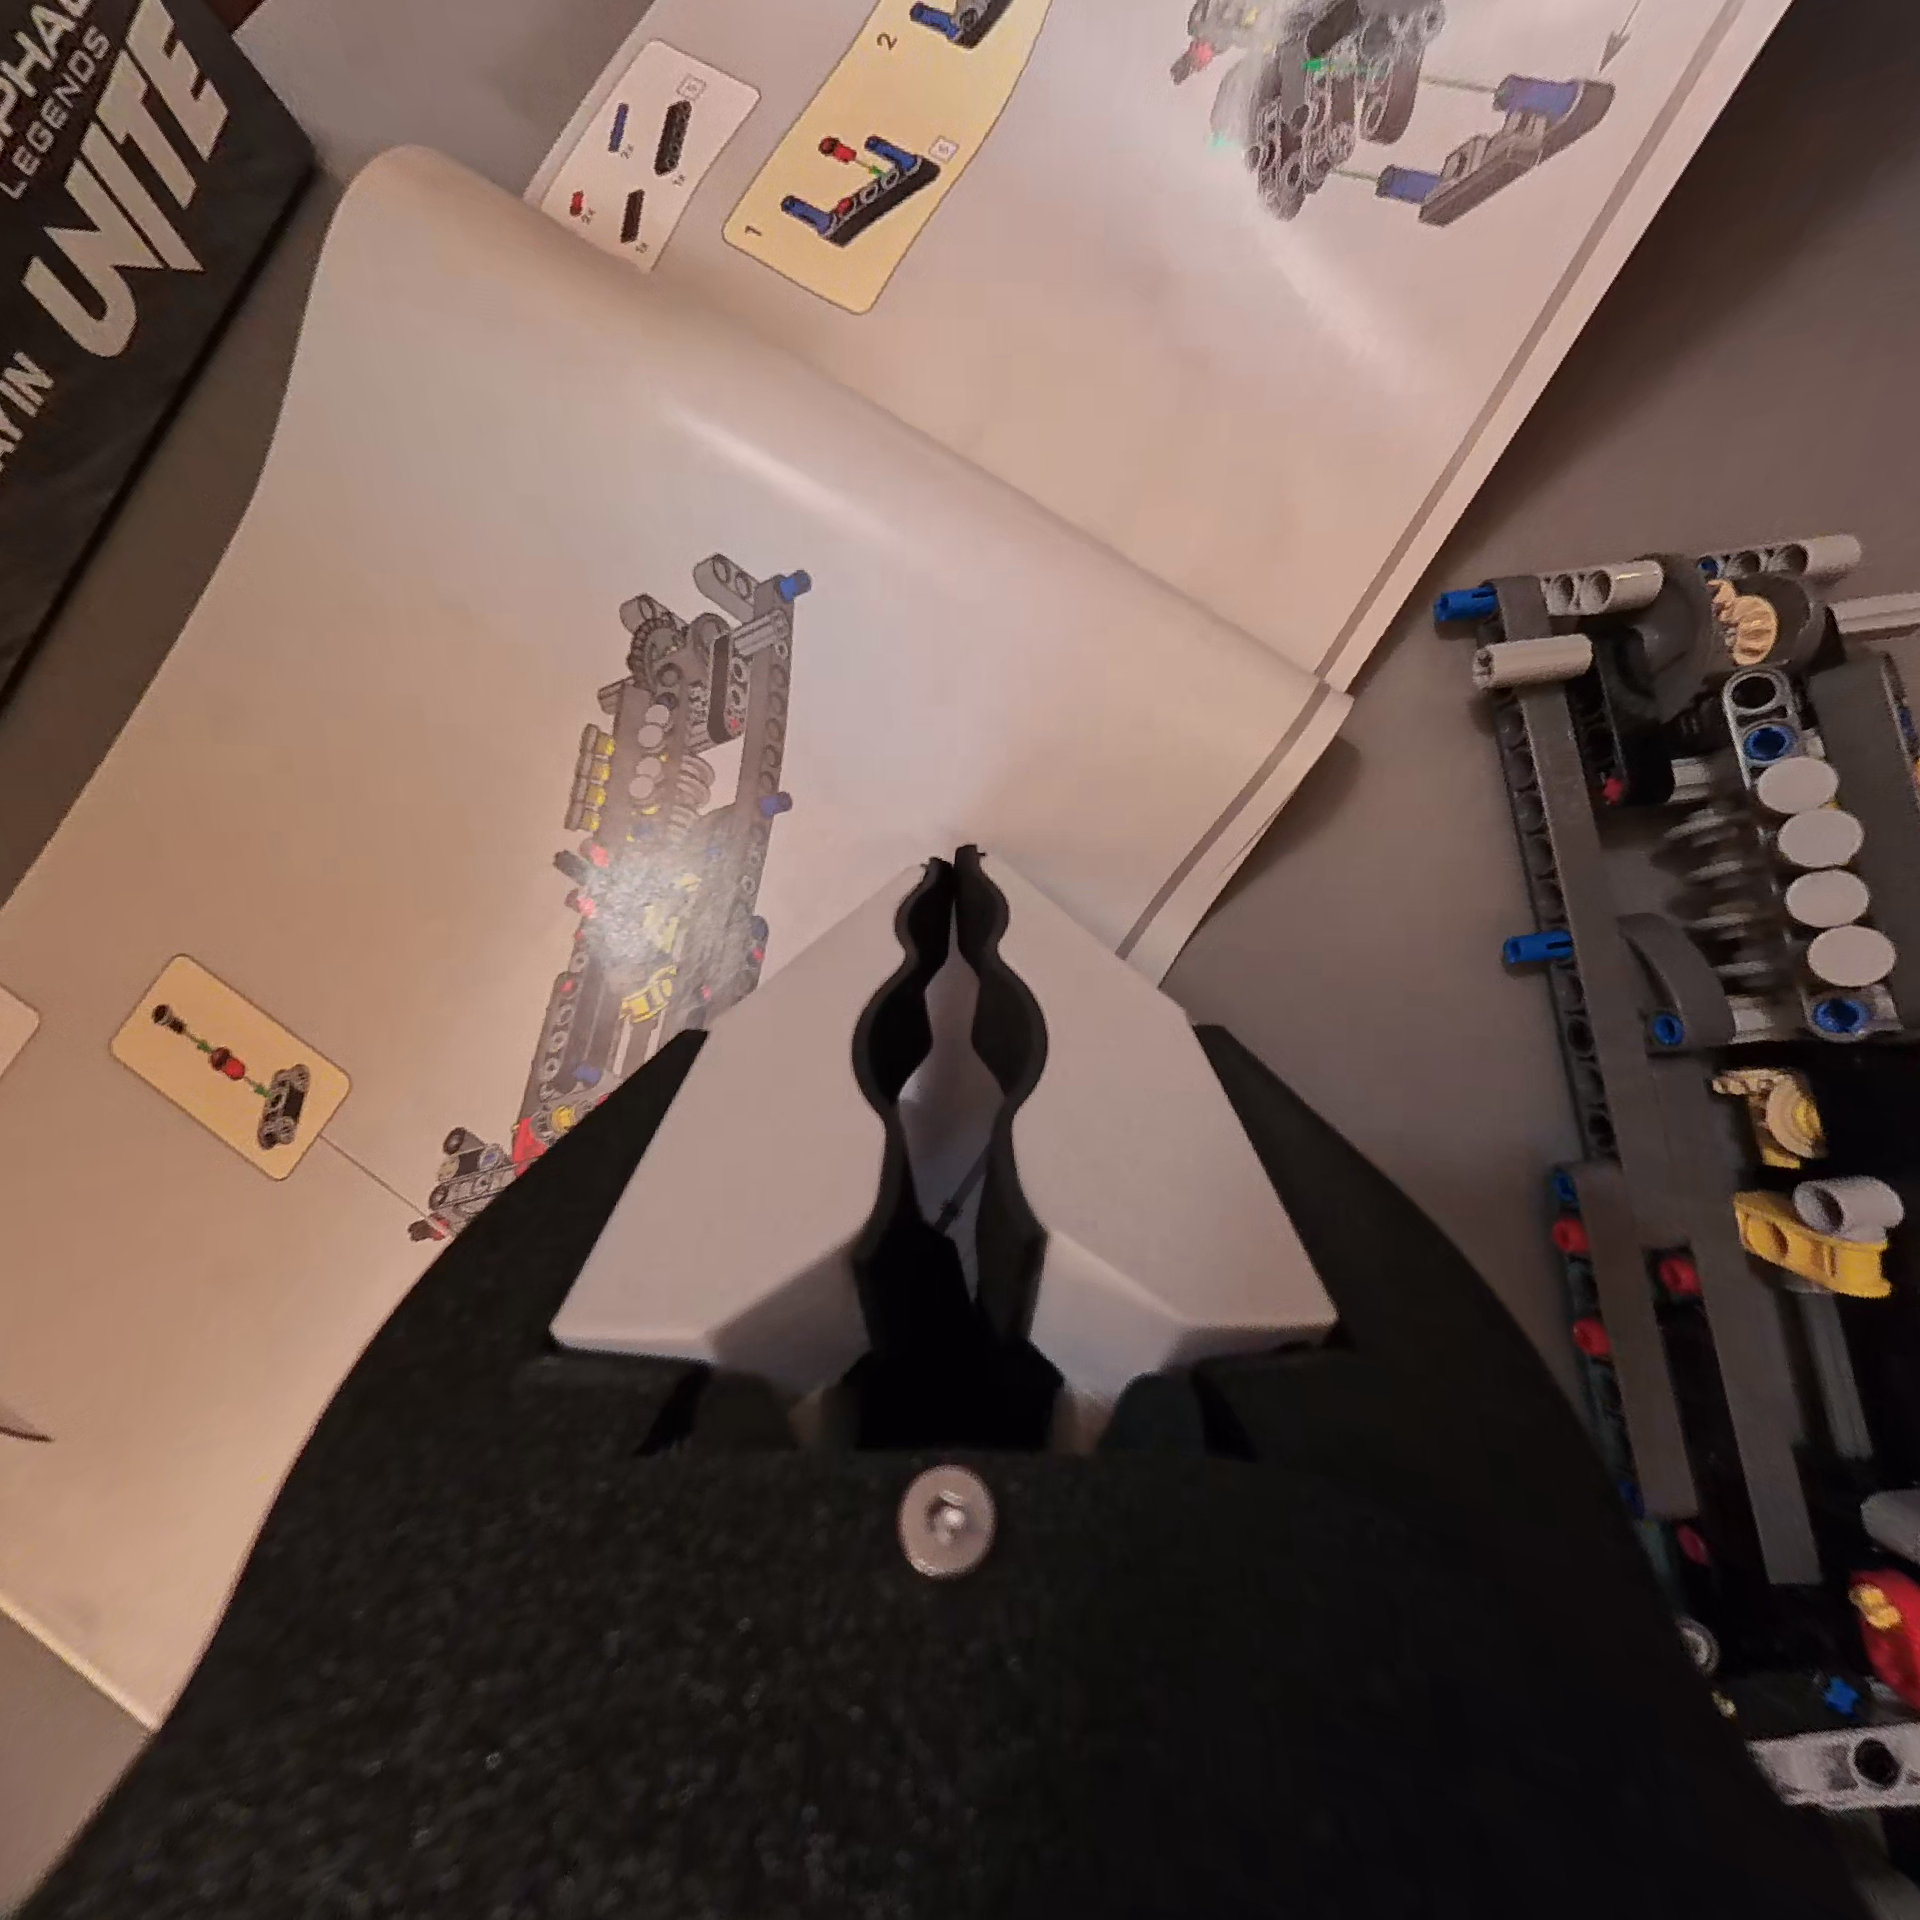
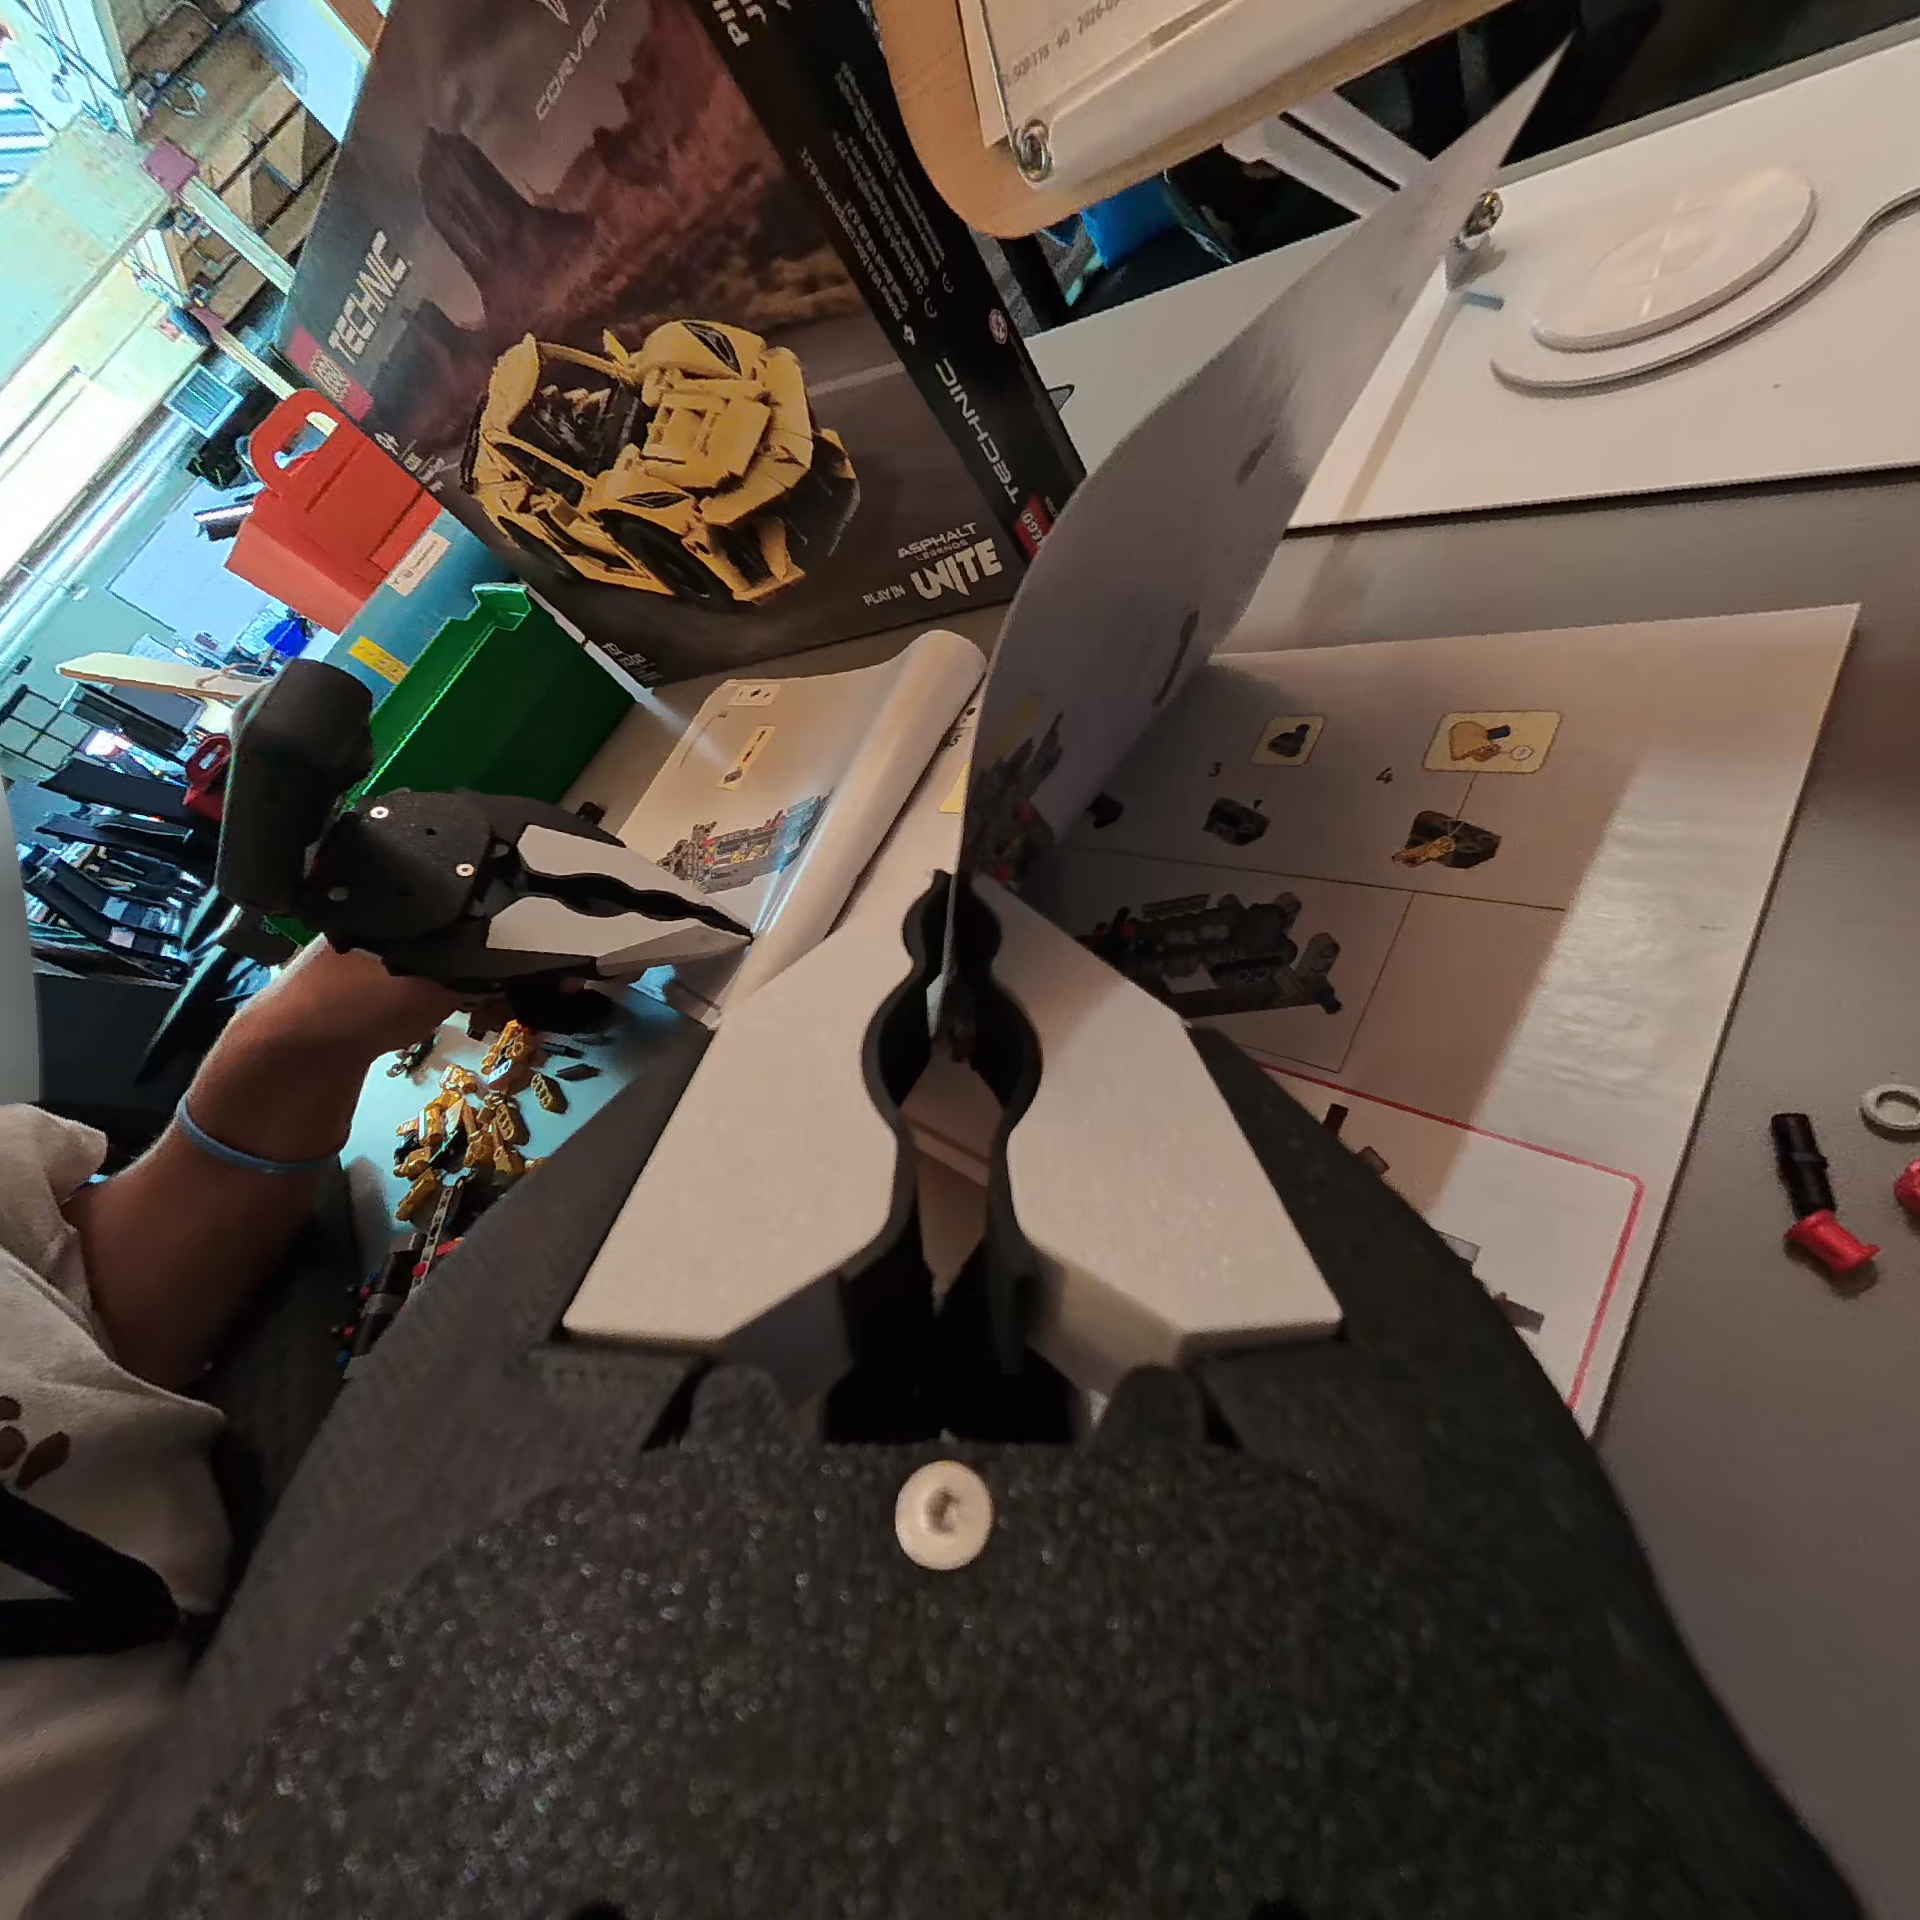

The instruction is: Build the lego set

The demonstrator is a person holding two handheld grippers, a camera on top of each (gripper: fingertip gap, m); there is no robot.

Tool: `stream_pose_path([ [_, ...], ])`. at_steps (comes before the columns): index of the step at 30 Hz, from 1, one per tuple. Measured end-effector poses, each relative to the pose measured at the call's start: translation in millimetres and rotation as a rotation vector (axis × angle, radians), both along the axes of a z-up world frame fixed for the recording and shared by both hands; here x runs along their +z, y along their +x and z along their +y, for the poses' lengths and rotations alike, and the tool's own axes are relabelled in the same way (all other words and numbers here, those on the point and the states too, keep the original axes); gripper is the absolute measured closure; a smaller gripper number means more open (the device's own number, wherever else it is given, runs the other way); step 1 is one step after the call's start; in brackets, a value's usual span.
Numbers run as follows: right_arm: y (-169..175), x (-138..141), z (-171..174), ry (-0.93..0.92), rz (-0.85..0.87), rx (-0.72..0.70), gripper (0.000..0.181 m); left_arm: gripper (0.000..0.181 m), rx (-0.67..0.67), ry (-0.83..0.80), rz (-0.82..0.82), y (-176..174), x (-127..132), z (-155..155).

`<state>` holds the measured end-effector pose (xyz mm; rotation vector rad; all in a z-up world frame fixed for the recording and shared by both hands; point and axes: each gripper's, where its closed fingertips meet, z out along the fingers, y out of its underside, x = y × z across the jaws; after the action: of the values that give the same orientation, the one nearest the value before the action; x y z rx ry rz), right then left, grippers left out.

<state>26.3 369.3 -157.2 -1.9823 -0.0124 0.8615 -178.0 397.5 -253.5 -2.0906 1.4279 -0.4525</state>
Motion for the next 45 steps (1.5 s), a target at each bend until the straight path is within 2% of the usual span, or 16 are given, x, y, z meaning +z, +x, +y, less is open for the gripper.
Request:
stream_pose_path([
  [34,-2,-3,0,-0.009,0.015,0.008,0.181,0.181,-0.004,0.005,-0.004,0,0,0],
  [42,17,-44,-5,-0.224,-0.125,-0.05,0.181,0.181,-0.006,-0.004,-0.026,0,0,0],
  [45,17,-52,-7,-0.265,-0.15,-0.042,0.181,0.181,-0.004,-0.024,-0.042,0,0,0],
])
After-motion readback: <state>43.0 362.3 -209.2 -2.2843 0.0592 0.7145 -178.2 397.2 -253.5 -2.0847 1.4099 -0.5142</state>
